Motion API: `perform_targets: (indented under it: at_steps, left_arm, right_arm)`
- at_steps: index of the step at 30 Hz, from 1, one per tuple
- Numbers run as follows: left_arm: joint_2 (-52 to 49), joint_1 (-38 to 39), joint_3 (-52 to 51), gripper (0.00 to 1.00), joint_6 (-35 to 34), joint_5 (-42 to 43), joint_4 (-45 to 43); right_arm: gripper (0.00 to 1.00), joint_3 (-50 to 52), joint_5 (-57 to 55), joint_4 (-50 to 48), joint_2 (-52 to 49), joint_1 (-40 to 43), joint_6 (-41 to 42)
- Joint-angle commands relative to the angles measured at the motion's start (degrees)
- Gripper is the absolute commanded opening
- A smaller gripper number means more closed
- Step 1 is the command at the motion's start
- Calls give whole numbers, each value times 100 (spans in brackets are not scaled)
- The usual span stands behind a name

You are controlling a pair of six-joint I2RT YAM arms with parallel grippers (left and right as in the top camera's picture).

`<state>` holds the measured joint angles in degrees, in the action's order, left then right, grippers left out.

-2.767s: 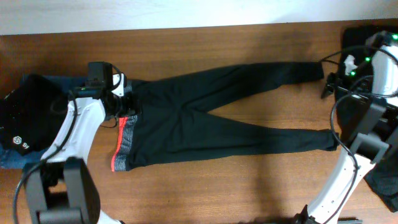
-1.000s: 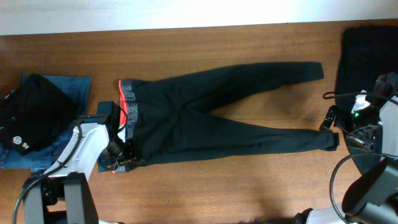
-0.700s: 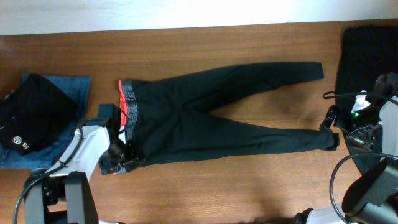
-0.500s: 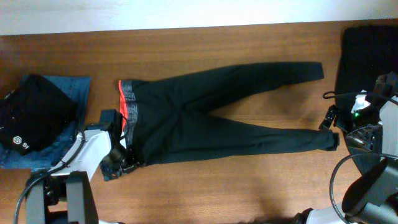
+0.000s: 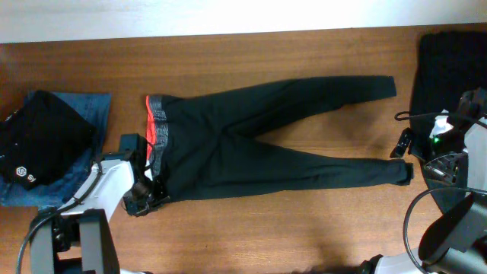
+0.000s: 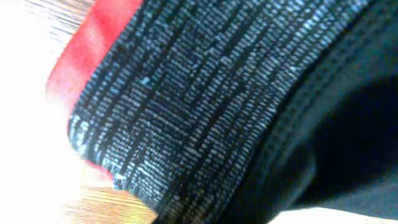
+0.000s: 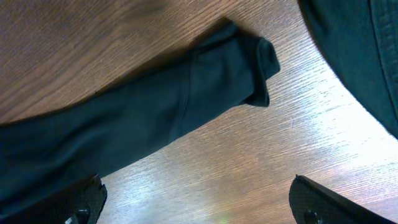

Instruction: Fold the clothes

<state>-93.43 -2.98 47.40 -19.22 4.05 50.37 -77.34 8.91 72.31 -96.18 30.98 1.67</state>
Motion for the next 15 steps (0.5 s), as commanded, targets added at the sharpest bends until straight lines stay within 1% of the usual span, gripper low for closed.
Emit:
perform_targets:
  at_steps: [1,5,6,7,8,10,11,13,15]
  left_arm:
    - [72,-125,131,1,107,-306,17]
    - [142,-160,227,1,109,-345,111]
    - [166,-160,227,5,111,-352,168]
    - [170,-160,227,15,109,-407,227]
    - [170,-160,227,51,107,-450,262]
    - [186,-160,240,67,111,-448,286]
    - [205,-160,260,69,184,-424,293]
    - [326,-157,382,69,527,-256,326]
    - [503,-160,503,69,654,-190,393]
  right_arm:
    - [99,31,-13,-17,94,-26,33]
    - [99,31,-15,-20,94,-26,31]
    - [99,31,-17,-31,94,-26,31]
    - [99,31,-15,-42,94,-26,31]
    - [99,31,-15,-52,94,-26,31]
    - [99,31,-15,-61,94,-26,31]
    - [99,31,-15,-63,94,-26,31]
    - [99,31,-15,-76,92,-26,31]
    - [99,31,-15,-101,85,-26,31]
